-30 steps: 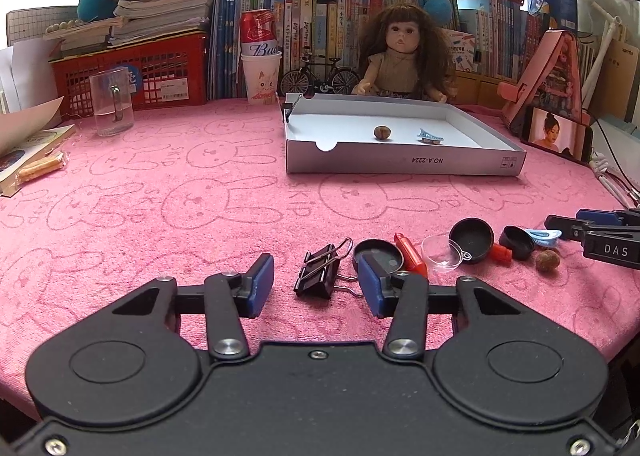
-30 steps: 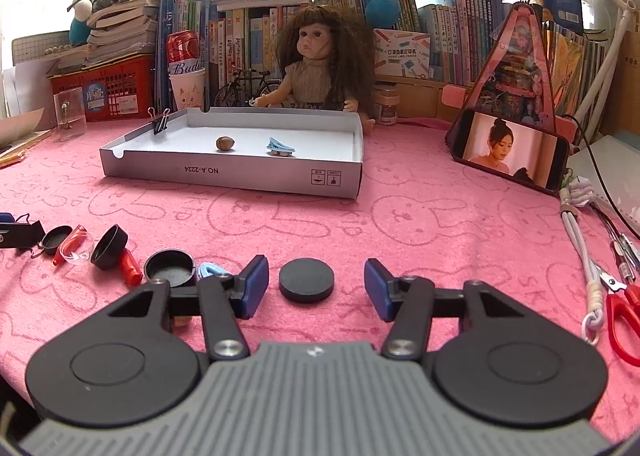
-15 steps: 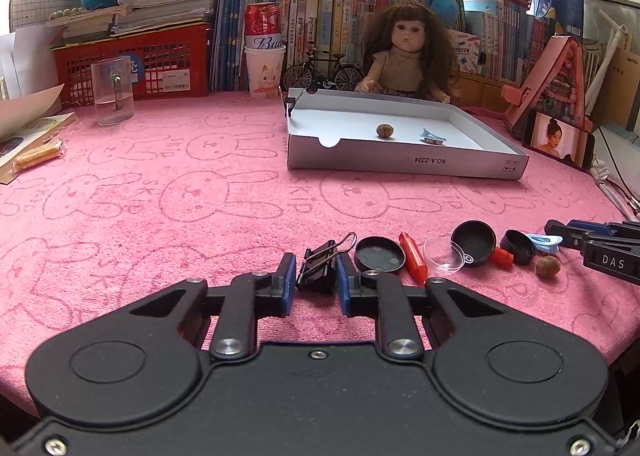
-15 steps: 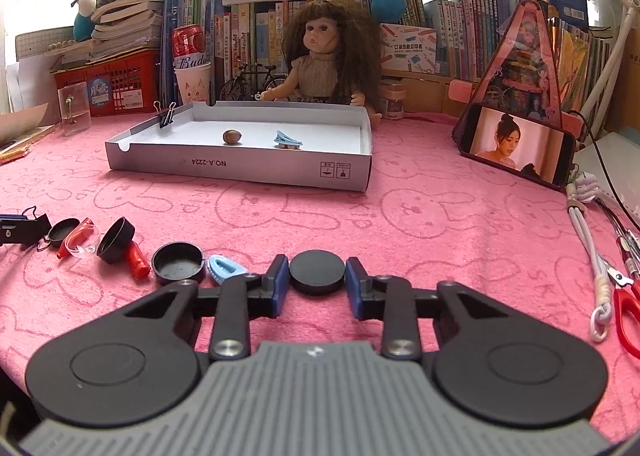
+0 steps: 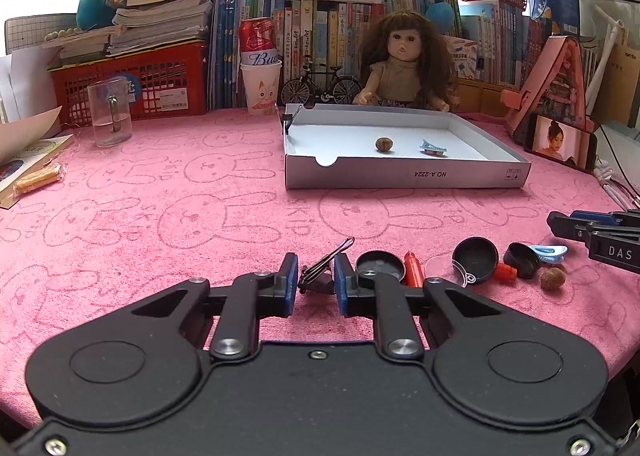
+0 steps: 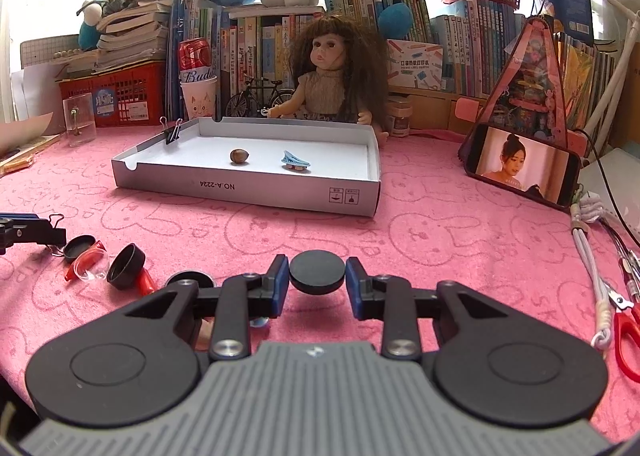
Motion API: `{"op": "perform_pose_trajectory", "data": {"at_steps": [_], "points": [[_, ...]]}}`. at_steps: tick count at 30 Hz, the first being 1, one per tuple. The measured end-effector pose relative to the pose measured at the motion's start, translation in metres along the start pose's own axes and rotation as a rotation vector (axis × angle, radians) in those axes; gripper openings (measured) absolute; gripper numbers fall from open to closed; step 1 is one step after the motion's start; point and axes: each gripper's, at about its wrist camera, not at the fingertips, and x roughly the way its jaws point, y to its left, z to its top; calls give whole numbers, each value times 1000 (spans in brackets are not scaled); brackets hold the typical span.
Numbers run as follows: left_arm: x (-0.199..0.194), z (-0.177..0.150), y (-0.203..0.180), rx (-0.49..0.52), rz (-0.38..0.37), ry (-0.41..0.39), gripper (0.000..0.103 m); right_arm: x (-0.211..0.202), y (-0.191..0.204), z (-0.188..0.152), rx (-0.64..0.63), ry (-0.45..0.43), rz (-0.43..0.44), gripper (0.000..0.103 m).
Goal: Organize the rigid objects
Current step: 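Close the left tool on the black binder clip while the right tool grasps the black puck, then carry the binder clip and black puck in both tools into the white tray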
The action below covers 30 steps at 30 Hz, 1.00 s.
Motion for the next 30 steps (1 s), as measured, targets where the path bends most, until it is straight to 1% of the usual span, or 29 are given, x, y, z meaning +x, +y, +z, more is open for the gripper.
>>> {"op": "perform_pose_trajectory", "data": {"at_steps": [1, 9, 11, 12, 17, 30], "points": [[1, -1, 0, -1, 3, 6, 20, 0, 0, 0, 0, 1, 1, 36], [12, -5, -1, -2, 9, 14, 23, -1, 0, -2, -3, 1, 2, 36], [13, -5, -1, -1, 4, 12, 23, -1, 0, -2, -3, 1, 2, 36], [13, -5, -1, -1, 2, 11, 19, -2, 0, -2, -4, 1, 2, 36], [12, -3, 0, -19, 12, 11, 19, -2, 2, 0, -8, -1, 4, 36], [7, 30, 1, -29, 4, -54, 19, 8, 3, 14, 1, -14, 4, 36]]}}
